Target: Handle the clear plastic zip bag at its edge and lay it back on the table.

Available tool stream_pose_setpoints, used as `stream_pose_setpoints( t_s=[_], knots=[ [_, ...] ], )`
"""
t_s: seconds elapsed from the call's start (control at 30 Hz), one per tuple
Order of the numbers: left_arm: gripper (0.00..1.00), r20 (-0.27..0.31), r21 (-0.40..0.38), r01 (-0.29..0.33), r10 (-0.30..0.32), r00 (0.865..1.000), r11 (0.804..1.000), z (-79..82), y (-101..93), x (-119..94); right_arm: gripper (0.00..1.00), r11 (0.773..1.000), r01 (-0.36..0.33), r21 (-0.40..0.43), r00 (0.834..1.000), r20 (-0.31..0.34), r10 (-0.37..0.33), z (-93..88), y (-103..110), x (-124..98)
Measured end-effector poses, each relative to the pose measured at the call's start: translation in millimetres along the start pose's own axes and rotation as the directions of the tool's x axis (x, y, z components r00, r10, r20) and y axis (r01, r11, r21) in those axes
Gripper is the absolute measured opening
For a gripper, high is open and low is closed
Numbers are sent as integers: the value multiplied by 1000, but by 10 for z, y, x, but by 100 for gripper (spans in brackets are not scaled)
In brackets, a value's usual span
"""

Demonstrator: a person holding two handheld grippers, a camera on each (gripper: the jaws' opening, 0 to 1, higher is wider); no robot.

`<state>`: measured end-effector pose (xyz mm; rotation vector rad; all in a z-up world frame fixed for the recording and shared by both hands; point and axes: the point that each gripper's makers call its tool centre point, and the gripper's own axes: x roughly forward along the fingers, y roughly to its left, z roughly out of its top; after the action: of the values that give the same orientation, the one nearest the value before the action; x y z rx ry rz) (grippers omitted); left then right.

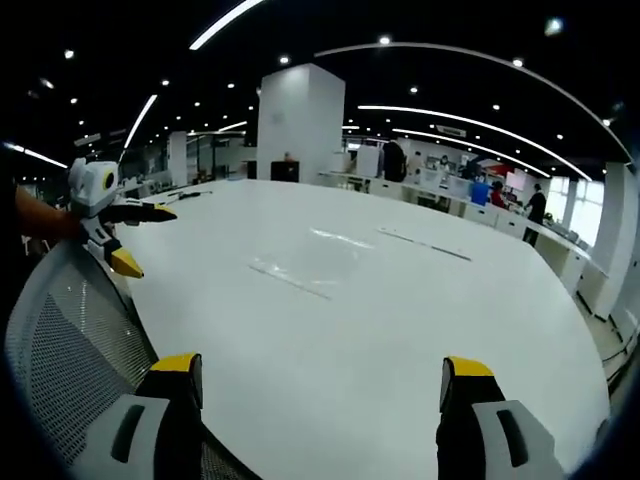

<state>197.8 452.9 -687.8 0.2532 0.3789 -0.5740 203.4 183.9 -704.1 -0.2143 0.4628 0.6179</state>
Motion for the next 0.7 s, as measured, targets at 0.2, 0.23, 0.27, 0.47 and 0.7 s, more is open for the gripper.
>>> stream_pose_setpoints(
  t_s=[0.2,0.23,0.27,0.47,0.7],
  knots=[
    [98,-2,4,3,-3,1000,1000,-1,-9,1,100,1000,1,-1,1000,-2,-1,3,6,-1],
    [98,-4,5,3,-3,1000,1000,-4,-9,1,100,1000,0,-2,1000,-3,0,0,6,0],
    [98,-5,4,3,-3,1000,1000,-5,-8,2,100,1000,1,-4,1000,-5,-1,-4,4,1],
    [99,-2,8,0,0,1000,1000,0,-2,3,100,1000,5,-2,1000,-5,-5,-6,-6,1],
    [98,-2,11,10,-10,1000,1000,-3,-22,6,100,1000,7,-2,1000,-4,-7,-5,-11,0]
  ],
)
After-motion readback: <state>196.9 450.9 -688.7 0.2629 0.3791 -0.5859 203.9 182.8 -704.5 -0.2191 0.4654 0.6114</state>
